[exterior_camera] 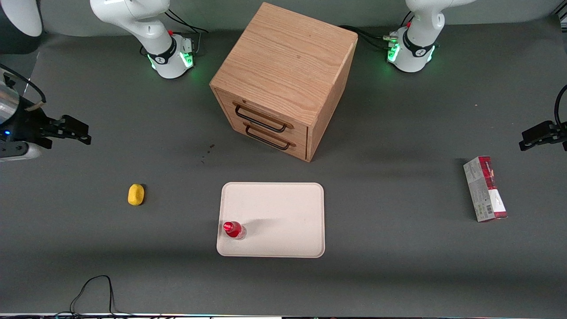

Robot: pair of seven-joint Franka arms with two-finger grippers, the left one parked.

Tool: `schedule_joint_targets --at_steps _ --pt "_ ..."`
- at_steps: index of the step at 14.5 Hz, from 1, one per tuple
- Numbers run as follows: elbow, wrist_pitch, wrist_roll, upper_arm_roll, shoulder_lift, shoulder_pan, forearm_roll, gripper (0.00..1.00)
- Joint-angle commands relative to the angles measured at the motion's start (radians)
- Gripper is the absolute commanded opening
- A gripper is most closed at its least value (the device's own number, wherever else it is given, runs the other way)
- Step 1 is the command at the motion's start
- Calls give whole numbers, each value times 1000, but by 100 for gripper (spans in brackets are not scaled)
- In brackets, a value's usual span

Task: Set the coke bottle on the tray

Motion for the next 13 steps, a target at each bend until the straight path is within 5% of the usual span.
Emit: schedule_joint_targets --at_steps 1,13 --pt "-44 7 8 36 -44 -40 -9 100" --pt "-43 -93 8 -5 -65 -36 -46 100"
